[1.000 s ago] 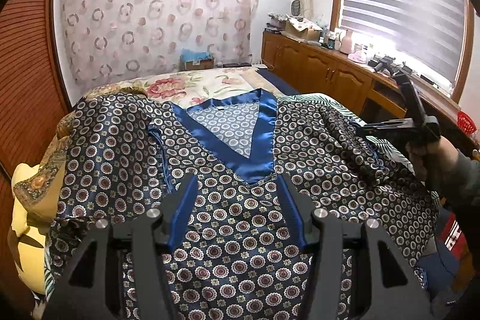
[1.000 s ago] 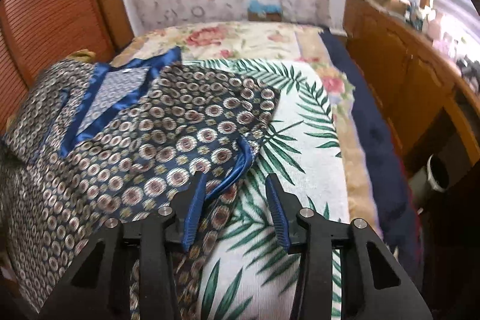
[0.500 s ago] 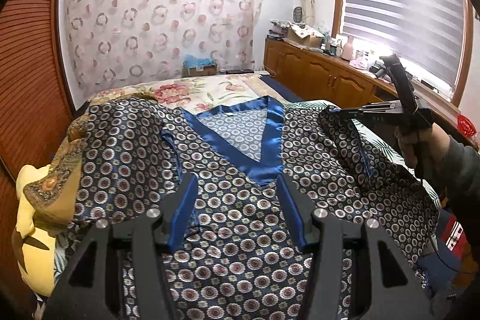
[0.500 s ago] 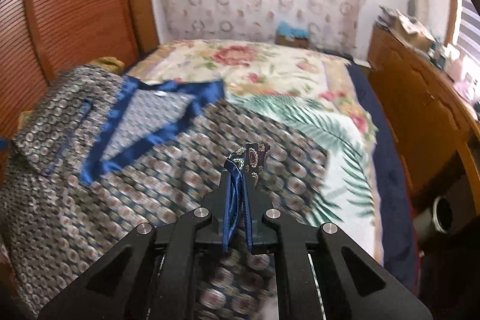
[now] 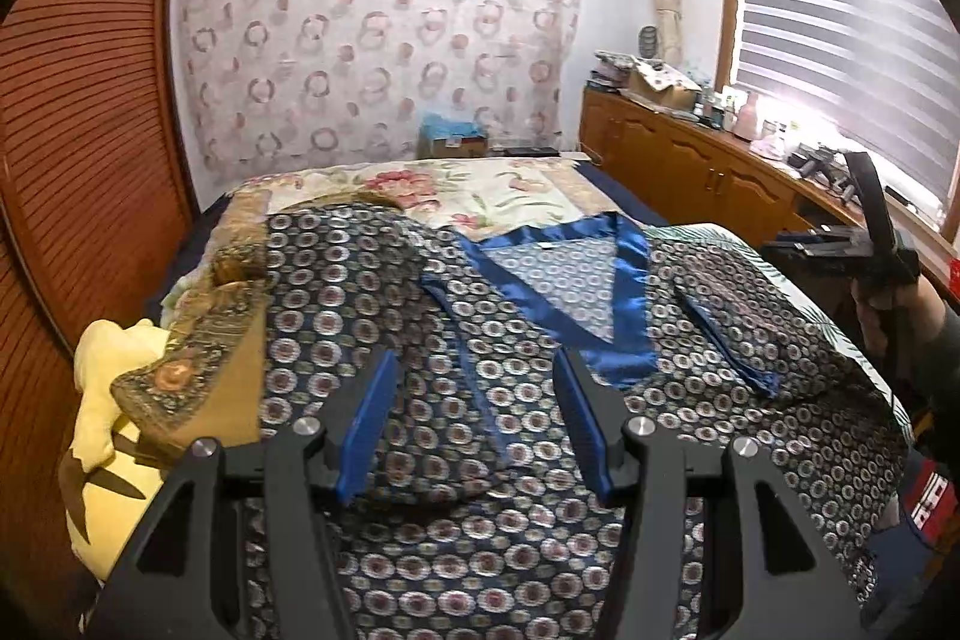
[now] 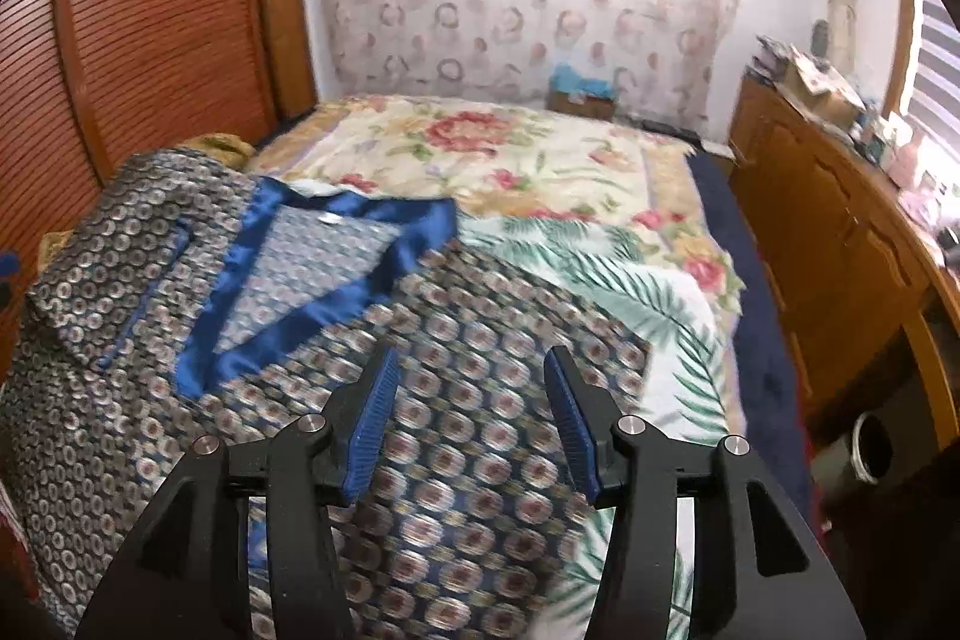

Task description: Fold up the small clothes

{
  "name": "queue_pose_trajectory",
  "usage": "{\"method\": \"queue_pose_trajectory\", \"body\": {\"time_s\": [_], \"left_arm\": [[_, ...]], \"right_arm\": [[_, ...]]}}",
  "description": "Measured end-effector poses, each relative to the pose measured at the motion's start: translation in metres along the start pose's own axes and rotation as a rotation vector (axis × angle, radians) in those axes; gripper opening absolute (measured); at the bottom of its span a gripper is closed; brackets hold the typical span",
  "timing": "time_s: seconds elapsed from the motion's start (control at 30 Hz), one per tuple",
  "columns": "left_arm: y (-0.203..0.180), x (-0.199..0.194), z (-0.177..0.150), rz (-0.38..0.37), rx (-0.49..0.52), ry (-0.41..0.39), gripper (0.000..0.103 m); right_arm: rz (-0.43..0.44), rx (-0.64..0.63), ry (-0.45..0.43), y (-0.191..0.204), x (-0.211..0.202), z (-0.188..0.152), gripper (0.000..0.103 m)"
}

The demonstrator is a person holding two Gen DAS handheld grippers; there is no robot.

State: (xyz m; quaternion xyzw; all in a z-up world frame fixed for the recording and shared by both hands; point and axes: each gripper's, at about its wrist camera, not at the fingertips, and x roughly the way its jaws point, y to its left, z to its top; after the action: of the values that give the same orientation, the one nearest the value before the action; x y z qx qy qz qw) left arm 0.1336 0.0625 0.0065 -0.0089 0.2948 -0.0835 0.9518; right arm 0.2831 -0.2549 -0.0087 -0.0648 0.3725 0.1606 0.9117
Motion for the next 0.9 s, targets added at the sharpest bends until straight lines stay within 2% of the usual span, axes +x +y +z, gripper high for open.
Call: {"method": "queue_pose_trajectory", "body": {"time_s": [0.17,0.43,0.67,0.9], "left_arm": [[0.022,0.009,0.004,0.024,-0.026,0.015,0.053],[0.063,0.025,0.018,0.081,-0.062,0.038,0.053],[0.092,0.043,0.032,0.081,-0.087,0.054,0.053],[0.112,0.078,0.050,0.108,-0.096,0.109,0.051]], "right_arm": [[-0.056,0.057,0.070,-0.031,0.020,-0.020,0.051],[-0.069,0.139,0.132,-0.064,0.045,-0.040,0.051],[-0.077,0.130,0.135,-0.061,0.050,-0.048,0.052],[-0.087,0.123,0.126,-0.059,0.050,-0.049,0.052]]}}
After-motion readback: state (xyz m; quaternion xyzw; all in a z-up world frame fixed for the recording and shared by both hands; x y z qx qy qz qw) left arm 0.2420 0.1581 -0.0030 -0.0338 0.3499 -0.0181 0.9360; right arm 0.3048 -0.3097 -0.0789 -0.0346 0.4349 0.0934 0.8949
